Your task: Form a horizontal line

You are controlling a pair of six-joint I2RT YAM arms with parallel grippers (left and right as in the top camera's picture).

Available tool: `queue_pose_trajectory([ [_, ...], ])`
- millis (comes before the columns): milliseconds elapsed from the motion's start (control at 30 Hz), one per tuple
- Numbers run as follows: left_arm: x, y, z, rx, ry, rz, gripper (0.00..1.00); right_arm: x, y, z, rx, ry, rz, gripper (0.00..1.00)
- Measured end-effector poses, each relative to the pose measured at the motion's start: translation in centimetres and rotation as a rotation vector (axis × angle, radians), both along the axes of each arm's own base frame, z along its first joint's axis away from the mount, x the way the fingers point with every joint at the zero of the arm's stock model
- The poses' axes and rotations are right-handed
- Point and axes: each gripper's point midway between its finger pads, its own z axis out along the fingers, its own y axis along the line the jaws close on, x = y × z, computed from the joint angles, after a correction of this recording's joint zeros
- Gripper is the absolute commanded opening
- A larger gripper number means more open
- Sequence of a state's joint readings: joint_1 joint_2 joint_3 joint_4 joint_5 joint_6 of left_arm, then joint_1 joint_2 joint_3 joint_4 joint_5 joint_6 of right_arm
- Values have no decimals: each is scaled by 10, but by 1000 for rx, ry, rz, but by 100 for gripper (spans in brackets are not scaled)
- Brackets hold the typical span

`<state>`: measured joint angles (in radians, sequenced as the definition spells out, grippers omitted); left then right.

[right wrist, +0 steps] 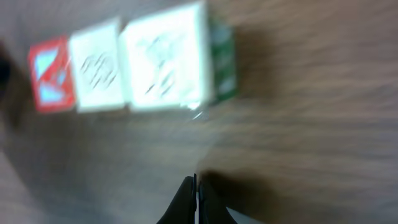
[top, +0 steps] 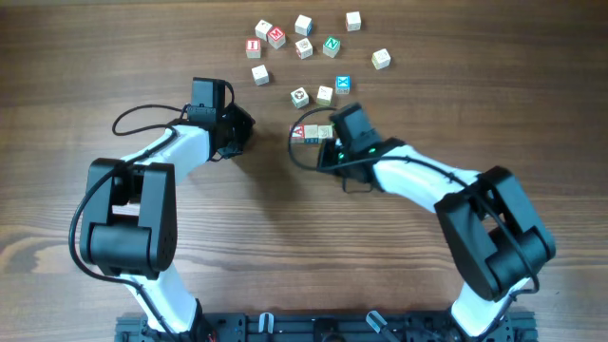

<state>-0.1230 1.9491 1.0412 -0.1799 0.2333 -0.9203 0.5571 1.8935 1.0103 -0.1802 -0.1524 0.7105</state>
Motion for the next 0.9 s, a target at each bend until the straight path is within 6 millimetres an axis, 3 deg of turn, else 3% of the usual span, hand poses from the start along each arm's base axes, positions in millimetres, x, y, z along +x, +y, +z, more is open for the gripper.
queue_pose_trajectory([
  [100, 0, 0, 0, -4, 4, 13, 4, -4, 8, 7, 9, -11, 21, 4],
  [267, 0, 0, 0, -8, 7, 23, 4, 6, 9, 27, 16, -90, 33, 5],
  [300, 0, 0, 0, -8, 7, 23, 18, 8, 9, 28, 9, -105, 40, 4],
  [333, 0, 0, 0, -8, 7, 23, 22, 10, 9, 29, 3, -119, 50, 5],
  [633, 2, -1, 3, -5, 0, 28, 19, 22, 14, 37, -32, -235, 162, 5],
  [900, 2, -1, 3, -4, 1, 28, 14, 25, 18, 30, -44, -257, 198, 5],
])
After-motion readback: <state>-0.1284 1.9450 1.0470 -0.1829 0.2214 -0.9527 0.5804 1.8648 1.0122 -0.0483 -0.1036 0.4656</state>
